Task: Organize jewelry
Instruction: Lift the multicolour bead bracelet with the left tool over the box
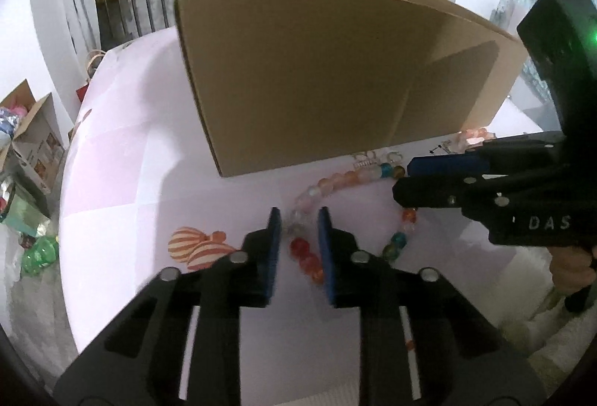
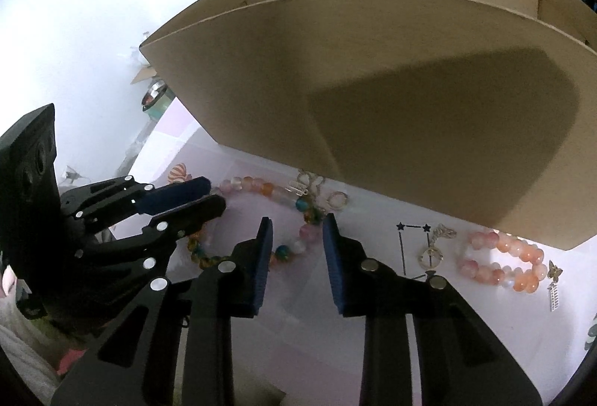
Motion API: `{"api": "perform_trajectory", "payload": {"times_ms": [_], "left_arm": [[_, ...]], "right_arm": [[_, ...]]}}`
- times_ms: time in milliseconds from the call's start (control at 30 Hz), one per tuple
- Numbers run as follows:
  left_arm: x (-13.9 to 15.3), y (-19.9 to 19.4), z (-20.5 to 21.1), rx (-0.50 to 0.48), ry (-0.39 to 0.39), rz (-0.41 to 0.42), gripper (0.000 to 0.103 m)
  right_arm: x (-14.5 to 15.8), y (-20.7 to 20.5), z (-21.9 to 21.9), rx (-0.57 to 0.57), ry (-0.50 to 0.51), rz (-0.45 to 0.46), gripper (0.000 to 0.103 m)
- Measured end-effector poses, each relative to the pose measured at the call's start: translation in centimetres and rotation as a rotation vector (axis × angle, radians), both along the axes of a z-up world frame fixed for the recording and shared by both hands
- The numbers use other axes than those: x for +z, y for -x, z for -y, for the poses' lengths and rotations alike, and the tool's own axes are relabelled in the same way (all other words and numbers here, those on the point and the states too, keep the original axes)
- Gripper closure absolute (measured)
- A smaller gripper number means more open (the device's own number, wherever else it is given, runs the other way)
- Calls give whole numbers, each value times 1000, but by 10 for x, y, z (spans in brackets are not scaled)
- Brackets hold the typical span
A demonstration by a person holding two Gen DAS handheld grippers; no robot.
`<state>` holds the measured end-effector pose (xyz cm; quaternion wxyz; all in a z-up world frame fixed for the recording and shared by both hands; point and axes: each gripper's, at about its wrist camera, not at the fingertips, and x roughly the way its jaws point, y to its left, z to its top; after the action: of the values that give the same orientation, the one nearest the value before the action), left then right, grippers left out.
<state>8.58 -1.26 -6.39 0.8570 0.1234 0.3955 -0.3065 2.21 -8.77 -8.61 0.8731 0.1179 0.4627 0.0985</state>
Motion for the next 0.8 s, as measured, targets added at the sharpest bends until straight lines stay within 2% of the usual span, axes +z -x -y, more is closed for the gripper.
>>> {"api": "perform_trajectory", "payload": {"times_ms": [67,233,567,800], "left_arm": [[-1,3,-1,5,-15,12,93],[-1,5,2,20,-22,18,95],[-2,11,5,63,-25,38,95],[12,18,-2,79,14,57,95]], "right_arm": [[0,-4,-3,-5,-5,-6,75],[-1,-9,-6,-24,7,-18,76],[1,-13,-19,-66,105,-74,93],[7,-2,-13,-70,43,-48,93]]}}
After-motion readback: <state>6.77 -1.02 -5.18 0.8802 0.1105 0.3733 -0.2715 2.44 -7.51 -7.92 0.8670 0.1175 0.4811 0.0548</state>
